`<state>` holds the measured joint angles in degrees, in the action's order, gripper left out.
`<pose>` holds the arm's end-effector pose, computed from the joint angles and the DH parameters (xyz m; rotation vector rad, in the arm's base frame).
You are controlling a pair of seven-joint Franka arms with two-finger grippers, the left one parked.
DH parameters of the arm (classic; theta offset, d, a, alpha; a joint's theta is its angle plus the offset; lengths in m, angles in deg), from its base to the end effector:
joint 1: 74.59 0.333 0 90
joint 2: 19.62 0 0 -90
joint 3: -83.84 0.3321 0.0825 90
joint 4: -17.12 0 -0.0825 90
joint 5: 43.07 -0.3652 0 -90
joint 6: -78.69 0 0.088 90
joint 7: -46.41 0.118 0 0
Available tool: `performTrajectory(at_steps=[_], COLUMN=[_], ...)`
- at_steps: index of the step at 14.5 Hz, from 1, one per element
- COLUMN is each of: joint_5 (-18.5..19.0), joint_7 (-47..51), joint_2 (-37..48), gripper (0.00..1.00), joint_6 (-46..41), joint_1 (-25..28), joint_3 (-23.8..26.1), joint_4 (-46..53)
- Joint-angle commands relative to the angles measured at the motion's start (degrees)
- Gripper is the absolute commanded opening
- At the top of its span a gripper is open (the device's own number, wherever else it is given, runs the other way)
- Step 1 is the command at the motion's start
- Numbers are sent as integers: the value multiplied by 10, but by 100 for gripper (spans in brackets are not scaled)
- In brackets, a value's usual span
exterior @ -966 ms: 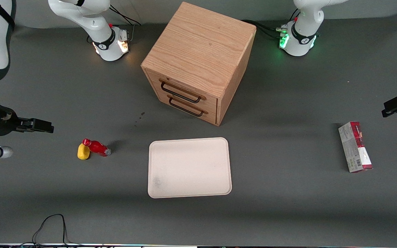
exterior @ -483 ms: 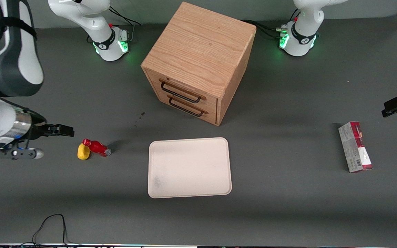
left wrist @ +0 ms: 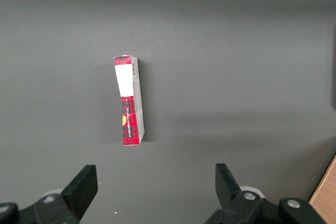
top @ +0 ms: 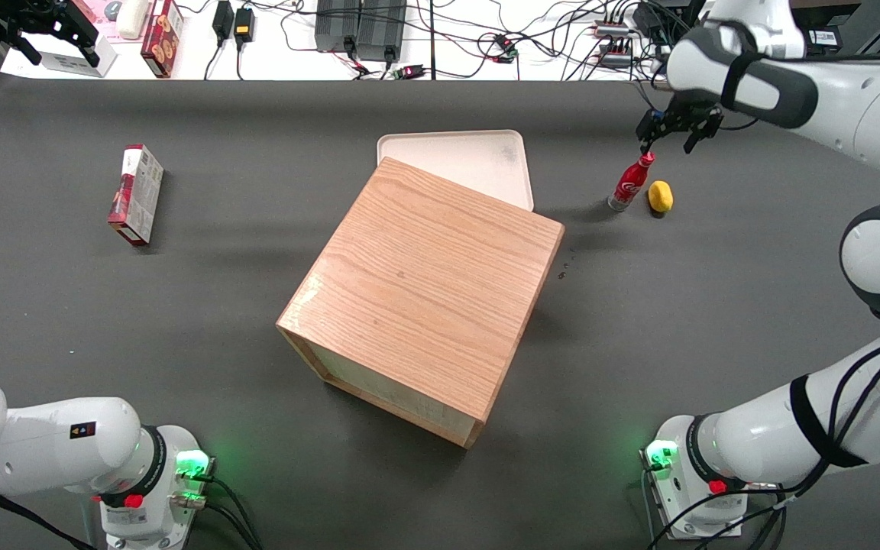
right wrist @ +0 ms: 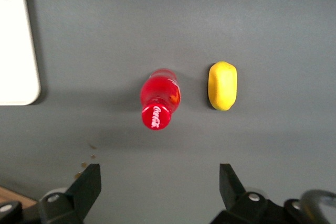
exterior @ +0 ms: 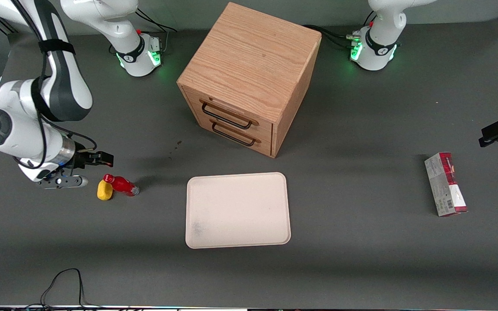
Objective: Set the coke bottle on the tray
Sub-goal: 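Move the open right gripper down over the red Coca-Cola bottle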
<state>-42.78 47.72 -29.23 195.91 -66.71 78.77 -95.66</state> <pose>0.5656 0.0291 0.3956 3.1158 0.0456 -0.1385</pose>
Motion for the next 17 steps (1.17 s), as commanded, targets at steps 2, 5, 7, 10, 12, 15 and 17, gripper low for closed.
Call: performTrajectory(at_steps=[2, 5, 7, 10, 12, 15, 17], joint_5=[9, 9, 8, 8, 8, 8, 8], joint_7=[-17, -16, -12, -11, -11, -11, -11], joint_2=[10, -19, -47, -62, -68, -71, -74], gripper=[100, 100, 100, 100, 100, 100, 100], joint_6=[63, 77, 78, 94, 103, 104, 107], joint_1=[2, 2, 2, 2, 2, 2, 2], joint_3=[-4, -3, -3, -2, -2, -1, -1], joint_4=[-46, -21, 7, 11, 10, 10, 11])
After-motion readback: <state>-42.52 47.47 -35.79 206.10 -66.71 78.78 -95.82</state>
